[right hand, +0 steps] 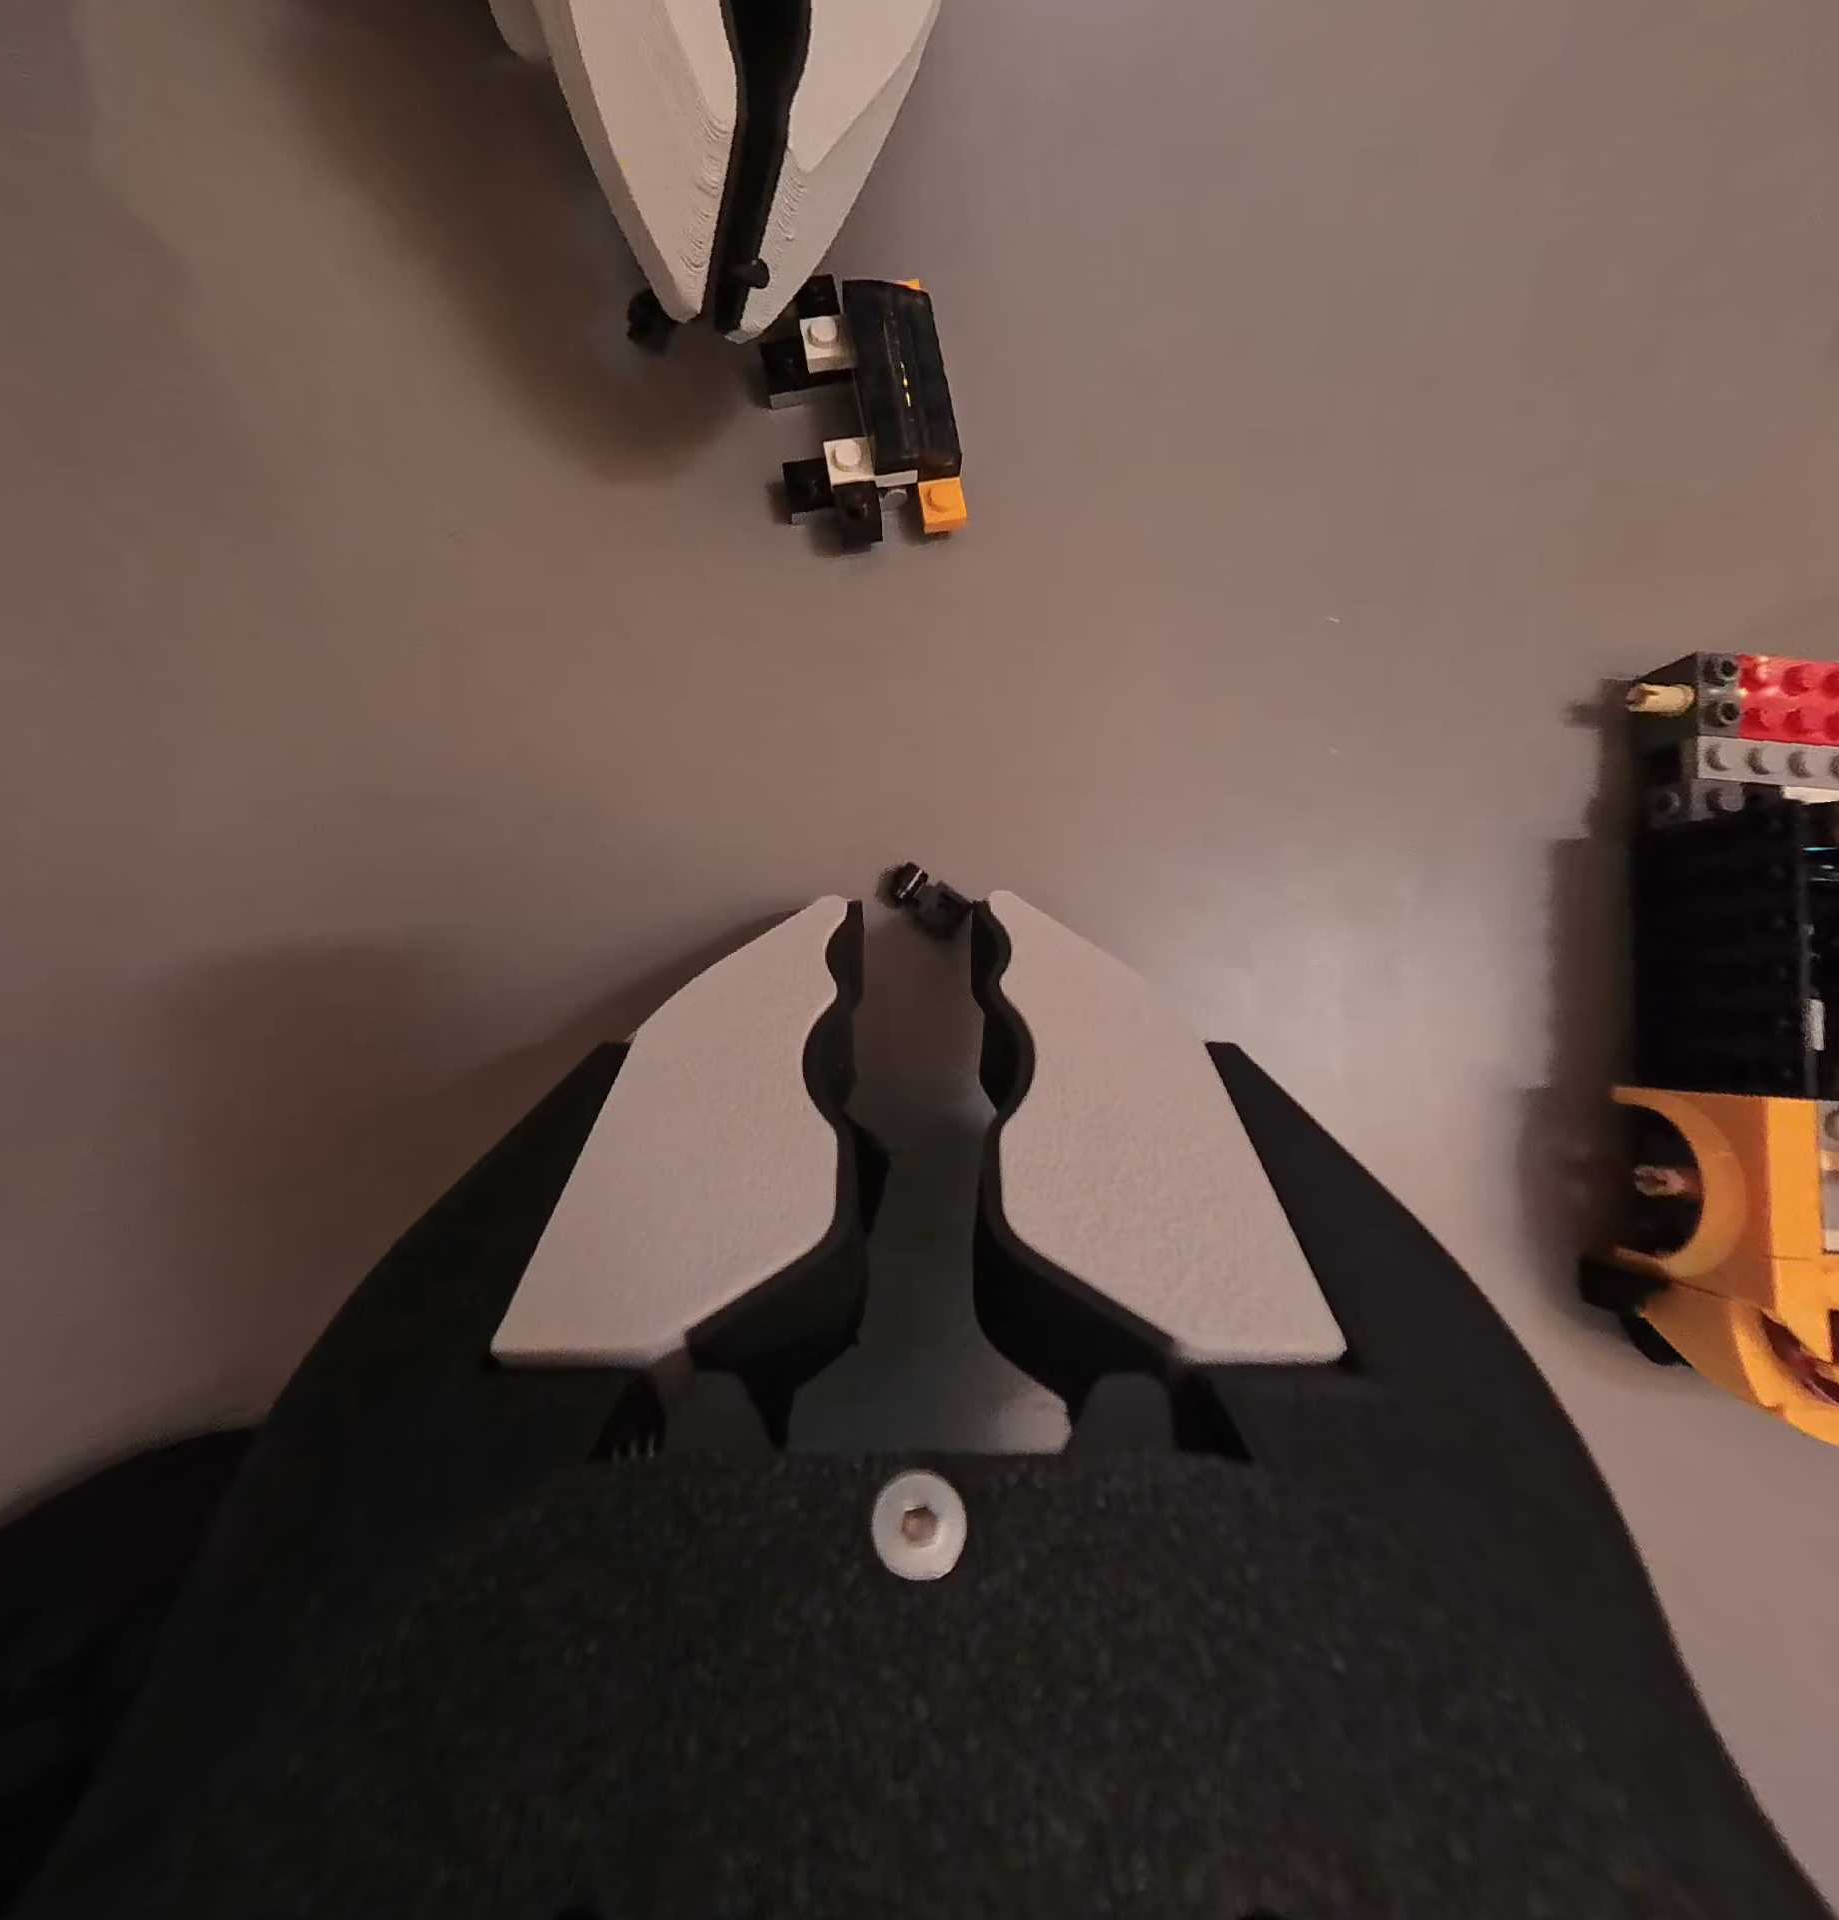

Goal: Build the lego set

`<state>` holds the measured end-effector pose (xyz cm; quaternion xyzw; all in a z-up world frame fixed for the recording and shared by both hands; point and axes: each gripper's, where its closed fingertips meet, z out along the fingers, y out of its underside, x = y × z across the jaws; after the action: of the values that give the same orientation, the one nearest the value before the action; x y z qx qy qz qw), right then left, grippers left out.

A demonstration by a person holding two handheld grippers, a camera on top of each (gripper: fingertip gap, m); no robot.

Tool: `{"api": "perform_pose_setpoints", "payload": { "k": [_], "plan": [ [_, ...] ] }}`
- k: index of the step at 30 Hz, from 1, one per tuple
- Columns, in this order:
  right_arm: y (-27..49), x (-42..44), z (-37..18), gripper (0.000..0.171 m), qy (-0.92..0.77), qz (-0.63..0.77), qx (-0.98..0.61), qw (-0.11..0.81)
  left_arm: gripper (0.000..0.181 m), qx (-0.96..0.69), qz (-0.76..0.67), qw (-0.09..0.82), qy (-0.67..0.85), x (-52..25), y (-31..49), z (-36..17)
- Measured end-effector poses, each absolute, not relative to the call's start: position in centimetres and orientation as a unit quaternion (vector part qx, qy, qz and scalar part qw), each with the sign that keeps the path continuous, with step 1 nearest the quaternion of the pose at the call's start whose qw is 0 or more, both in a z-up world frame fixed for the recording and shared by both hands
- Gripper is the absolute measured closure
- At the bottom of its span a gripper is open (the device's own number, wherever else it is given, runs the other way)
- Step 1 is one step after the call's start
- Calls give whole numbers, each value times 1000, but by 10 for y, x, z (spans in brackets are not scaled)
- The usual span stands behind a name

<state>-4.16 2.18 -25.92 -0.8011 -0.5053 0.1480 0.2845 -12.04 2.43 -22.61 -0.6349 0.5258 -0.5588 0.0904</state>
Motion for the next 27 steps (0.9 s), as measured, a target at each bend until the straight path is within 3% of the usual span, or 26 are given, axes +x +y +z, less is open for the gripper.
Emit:
{"api": "perform_pose_setpoints", "payload": {
  "k": [20,27],
  "plan": [
    [21,-46,-260,162,-514,144,-796,288,179,-635,-559,89,526,-121,24,-226],
    [6,-62,-241,162,-501,247,-777,290,179,-634,-559,88,527,-121,23,-226]
  ]
}}
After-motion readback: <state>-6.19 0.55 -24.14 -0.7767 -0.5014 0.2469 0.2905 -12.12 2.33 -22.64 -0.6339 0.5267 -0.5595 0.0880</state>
